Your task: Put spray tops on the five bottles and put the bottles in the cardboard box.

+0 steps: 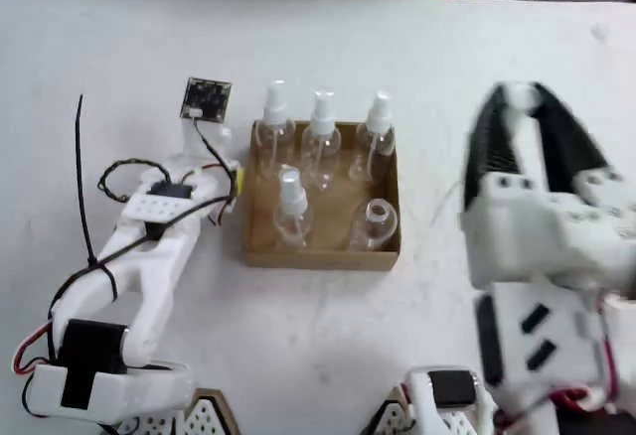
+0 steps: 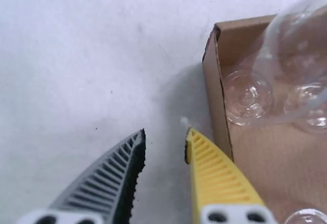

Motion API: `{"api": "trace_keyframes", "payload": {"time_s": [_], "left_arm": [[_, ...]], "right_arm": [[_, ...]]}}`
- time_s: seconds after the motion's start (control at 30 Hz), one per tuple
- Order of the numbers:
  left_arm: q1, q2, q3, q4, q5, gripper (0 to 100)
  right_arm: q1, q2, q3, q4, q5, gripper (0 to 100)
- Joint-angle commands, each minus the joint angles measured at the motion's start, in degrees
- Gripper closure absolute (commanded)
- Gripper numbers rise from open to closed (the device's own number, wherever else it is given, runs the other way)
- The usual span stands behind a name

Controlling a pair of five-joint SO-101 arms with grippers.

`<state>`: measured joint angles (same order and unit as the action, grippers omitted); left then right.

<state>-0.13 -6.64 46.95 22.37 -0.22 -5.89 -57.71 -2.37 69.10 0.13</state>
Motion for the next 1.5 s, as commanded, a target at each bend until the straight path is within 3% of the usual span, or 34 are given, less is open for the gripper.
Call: {"api": "trace_keyframes", "payload": {"time_s": [0.0,0.23,0.4,0.57,0.77,1.47], "left_arm": [[0.7,-1.2,-0.4,-1.4,-0.8,88],[0.7,-1.2,-0.4,-1.4,-0.8,88],[0.7,-1.2,-0.5,-1.4,-0.8,88],[0.7,-1.2,-0.5,-1.4,-0.8,88],[0.7,-1.2,-0.5,-1.4,-0.8,88],[0.7,-1.2,-0.4,-1.4,-0.8,88]], "right_arm": [[-6.4,-4.8,15.7,-14.1,11.0,98.2],[-8.6,-10.8,37.5,-38.8,12.4,98.2],[-8.7,-12.3,46.8,-48.3,14.9,98.3],[-8.7,-15.7,47.8,-46.8,14.2,98.3],[-8.0,-20.7,47.8,-36.8,-2.4,98.3],[-8.4,-21.2,54.2,-39.1,-0.7,98.3]]}}
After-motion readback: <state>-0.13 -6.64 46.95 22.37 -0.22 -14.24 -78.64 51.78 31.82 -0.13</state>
